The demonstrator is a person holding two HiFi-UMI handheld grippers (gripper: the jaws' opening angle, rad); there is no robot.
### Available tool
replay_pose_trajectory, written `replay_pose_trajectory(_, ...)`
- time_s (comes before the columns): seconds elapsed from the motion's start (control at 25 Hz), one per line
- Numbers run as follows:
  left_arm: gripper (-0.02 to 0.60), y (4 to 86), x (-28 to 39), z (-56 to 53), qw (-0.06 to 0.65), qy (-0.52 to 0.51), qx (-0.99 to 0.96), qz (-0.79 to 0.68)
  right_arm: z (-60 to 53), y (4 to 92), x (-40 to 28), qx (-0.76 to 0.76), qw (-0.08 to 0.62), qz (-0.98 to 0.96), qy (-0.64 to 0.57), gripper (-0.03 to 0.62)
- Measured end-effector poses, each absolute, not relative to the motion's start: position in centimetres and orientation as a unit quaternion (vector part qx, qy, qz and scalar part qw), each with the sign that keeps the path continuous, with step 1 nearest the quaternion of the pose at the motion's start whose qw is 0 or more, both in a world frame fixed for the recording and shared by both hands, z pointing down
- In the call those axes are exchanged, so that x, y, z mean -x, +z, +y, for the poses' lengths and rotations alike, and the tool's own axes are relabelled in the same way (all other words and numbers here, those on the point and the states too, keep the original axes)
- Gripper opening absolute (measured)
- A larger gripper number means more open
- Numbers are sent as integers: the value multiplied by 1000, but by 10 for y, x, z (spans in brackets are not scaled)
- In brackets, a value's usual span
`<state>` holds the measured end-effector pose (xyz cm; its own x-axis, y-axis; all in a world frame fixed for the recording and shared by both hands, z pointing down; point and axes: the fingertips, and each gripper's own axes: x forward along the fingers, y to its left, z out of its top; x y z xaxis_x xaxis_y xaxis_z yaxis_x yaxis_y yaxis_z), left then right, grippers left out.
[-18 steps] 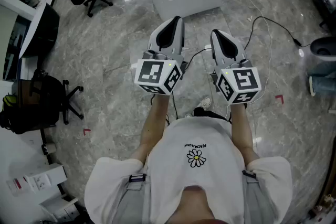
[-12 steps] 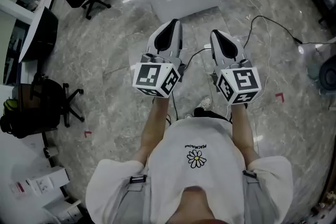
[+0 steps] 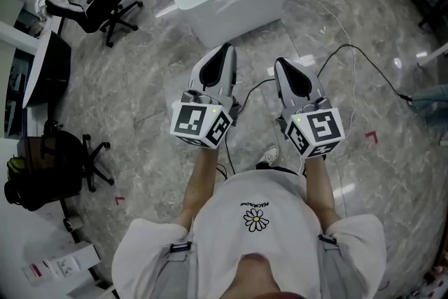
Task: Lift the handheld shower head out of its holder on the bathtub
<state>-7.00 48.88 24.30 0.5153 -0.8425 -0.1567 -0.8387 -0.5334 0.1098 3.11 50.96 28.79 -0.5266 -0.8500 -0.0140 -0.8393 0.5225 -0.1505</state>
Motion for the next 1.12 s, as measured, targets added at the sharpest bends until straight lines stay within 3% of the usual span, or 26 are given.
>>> replay_pose_trajectory(0.6,0,234,22,408,20,-85,-882,-464,472,299,-109,533,72,836,-108,20)
replay_pose_trajectory(0.88,0,254,5,336,27,-92,-874,-477,399,302,-130,523,69,844,-95,20)
replay_pose_trajectory(1.12,0,256,26,257,27,-101,-858,-504,306,298,-107,488,53,867,-83,20)
